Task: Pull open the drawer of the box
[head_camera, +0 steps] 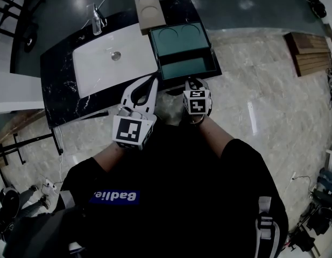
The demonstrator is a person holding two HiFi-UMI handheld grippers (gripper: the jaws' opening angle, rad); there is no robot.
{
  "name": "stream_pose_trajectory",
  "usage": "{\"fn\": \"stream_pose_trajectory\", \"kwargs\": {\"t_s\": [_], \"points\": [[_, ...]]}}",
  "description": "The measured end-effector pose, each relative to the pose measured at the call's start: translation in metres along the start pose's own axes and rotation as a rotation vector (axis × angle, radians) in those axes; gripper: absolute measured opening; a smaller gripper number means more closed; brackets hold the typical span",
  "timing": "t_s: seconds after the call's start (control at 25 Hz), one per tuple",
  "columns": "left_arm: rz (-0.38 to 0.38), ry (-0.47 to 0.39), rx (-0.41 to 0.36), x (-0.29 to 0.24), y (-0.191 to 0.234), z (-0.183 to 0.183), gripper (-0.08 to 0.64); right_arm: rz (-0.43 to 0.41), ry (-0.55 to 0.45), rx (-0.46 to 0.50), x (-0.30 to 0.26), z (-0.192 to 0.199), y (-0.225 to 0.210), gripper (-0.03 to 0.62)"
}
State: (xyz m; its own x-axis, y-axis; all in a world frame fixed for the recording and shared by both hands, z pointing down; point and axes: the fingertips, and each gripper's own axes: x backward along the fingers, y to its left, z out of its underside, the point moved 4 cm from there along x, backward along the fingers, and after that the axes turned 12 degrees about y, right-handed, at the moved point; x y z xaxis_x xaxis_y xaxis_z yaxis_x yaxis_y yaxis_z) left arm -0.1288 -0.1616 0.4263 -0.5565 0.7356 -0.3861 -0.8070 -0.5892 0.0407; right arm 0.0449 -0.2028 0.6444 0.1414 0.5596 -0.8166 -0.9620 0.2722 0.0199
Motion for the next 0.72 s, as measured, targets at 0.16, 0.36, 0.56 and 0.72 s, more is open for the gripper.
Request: {"fn": "stream_pose_trajectory", "kwargs": {"t_s": [0.16,0.36,0.56,0.72], "points": [[0.001,-0.030,0.008,0.003,0.001,0.002,-0.008,0.002,0.002,-0.003,-0.001,0.002,0.000,0.072],[0.012,-0.005,0.005,0.009,0.002,0.009,-0.008,0.008,0.004,0.012,-0.002,0.005,0.001,0.072],[0.016,-0.058,0.028,0.013,0.003,0.007,-0.008,0.007,-0.023,0.036,-0.003,0.006,0.000,0.072],[0.010,-0.023,0.031,0.016,0.003,0.011,-0.008,0.012,-0.017,0.076,-0.005,0.009,0.002,0.074]]}}
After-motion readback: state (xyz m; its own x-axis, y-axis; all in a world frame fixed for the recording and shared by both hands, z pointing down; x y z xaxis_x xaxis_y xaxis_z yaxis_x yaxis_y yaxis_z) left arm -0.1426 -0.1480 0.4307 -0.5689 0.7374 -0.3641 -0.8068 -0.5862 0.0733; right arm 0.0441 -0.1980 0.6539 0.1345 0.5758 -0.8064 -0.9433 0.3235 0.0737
